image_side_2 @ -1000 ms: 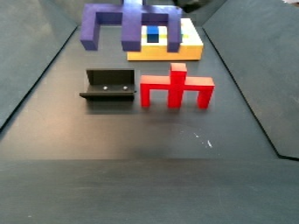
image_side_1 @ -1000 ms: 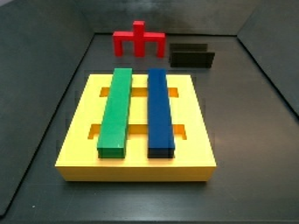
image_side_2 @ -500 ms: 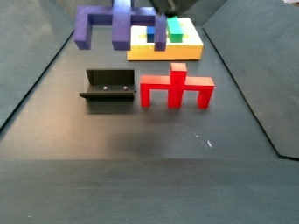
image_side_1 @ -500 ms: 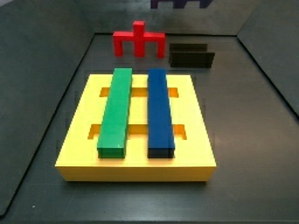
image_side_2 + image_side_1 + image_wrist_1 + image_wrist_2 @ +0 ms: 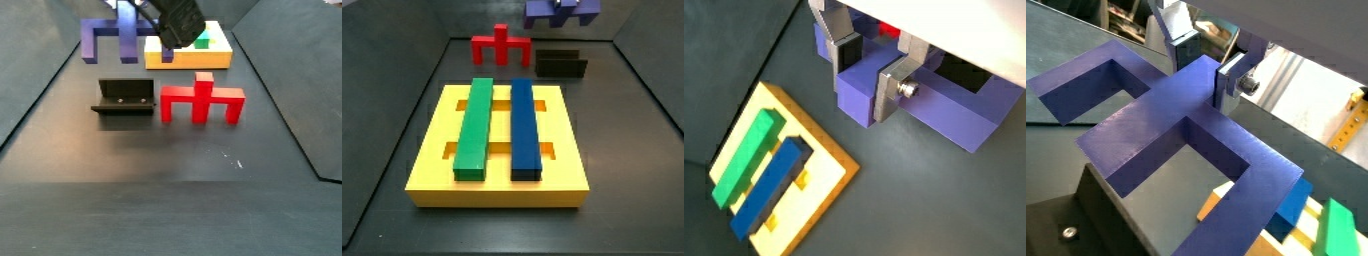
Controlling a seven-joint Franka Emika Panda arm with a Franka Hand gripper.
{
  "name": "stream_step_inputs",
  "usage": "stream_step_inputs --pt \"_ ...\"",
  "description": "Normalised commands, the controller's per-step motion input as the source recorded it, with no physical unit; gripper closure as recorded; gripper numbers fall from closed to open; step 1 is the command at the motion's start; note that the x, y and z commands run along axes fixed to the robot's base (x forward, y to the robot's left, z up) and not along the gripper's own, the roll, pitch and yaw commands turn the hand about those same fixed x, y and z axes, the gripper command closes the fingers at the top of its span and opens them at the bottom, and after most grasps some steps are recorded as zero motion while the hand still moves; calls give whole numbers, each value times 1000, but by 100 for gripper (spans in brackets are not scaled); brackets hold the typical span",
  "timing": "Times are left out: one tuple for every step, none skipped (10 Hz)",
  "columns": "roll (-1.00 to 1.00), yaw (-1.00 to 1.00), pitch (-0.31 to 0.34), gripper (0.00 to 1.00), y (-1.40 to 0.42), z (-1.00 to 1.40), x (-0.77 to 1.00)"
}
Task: Pick up the purple object. Move up. Place the purple object on the fixture. Regrasp the purple object. Move to above the board. Insert the purple object.
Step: Place the purple object on the fixture.
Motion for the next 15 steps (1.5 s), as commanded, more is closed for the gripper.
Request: stream_step_inputs --pt "-314 31 20 100 -26 -297 1000" --pt "-54 0 117 100 0 -394 1000" --pt "0 -106 240 100 157 -483 1000" --pt "0 -229 214 100 209 -589 934" --pt "-134 -291 160 100 157 -503 883" --pt "-189 -263 183 100 154 -363 891" --pt "-149 -174 197 100 74 -180 863" --pt "-137 -137 183 100 20 -71 834" --pt "-134 -117 120 100 40 -89 737" --pt "-89 -94 106 100 14 -63 700" --pt "-77 -83 97 100 46 -106 697" --pt "0 -86 49 100 194 -263 423" --pt "-86 -146 0 100 180 -274 86" --pt "-97 -183 0 100 166 -294 171" --pt "-57 -226 0 100 143 -229 286"
